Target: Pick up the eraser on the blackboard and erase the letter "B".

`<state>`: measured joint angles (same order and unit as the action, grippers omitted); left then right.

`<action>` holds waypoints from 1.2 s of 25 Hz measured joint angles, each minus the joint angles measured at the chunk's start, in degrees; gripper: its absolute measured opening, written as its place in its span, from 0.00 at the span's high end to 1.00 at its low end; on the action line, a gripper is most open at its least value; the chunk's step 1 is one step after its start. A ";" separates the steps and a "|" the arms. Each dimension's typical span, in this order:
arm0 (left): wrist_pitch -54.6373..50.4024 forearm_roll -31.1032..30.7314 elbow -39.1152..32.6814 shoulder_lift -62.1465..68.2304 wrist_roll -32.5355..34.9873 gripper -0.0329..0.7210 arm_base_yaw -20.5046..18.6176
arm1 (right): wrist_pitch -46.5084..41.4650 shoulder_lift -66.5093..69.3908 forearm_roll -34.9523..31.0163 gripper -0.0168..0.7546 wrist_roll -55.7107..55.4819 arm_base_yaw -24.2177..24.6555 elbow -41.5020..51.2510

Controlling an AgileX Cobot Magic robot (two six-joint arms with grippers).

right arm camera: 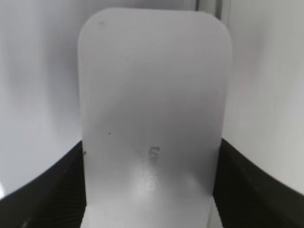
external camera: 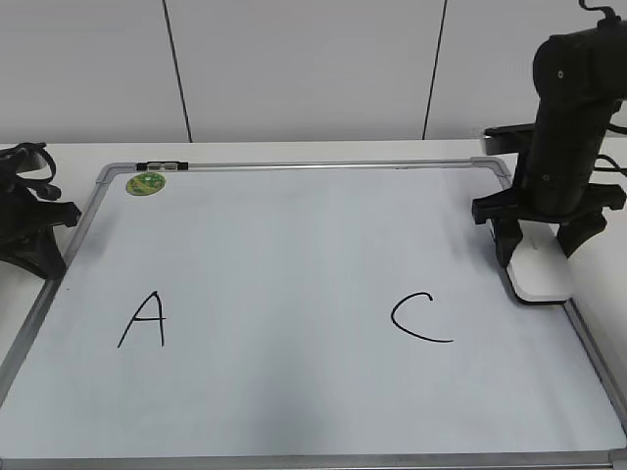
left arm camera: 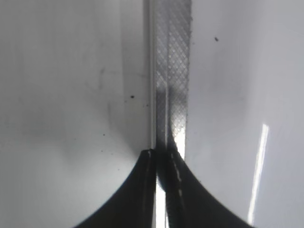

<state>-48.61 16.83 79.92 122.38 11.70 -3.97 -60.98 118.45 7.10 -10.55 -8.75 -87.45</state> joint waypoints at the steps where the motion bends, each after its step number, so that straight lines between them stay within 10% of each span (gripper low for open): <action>1: 0.00 0.00 0.00 0.00 0.00 0.92 0.00 | 0.00 0.38 0.00 0.29 0.02 0.00 0.00; 22: 0.00 0.00 0.00 0.00 0.00 0.89 0.00 | -5.33 2.01 0.00 0.22 0.81 0.00 -2.89; 30: -2.09 -0.49 3.10 1.05 0.12 0.46 0.00 | -8.19 2.01 -0.10 0.22 3.63 0.00 -8.94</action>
<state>-50.70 16.34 83.01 123.44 11.83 -3.97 -69.17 120.46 7.00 -6.93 -8.75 -96.39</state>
